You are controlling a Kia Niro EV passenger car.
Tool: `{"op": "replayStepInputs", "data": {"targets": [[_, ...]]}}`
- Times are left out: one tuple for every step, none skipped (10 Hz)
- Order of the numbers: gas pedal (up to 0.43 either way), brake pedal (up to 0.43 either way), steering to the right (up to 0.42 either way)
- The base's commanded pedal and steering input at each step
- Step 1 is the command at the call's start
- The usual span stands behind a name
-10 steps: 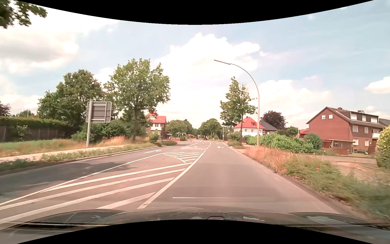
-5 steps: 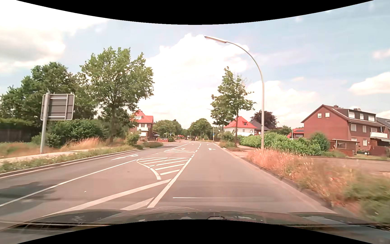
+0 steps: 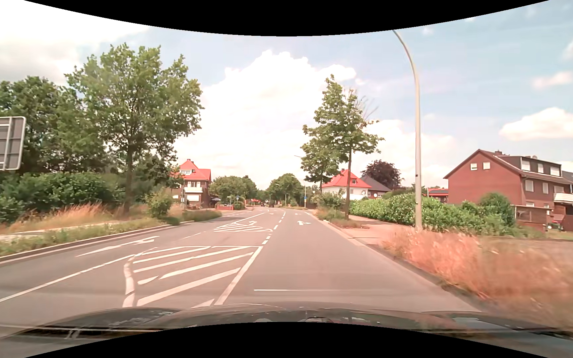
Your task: Follow the waypoints while adhering to traffic rules and regulations
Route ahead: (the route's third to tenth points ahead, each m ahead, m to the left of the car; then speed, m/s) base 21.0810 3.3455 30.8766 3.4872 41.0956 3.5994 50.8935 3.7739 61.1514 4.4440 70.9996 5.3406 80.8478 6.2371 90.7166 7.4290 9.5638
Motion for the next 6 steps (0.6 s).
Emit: {"op": "replayStepInputs", "data": {"targets": [[0.248,0.000,0.015],[0.248,0.000,0.015],[0.248,0.000,0.014],[0.248,0.000,0.010],[0.248,0.000,0.001],[0.248,0.000,0.000]]}}
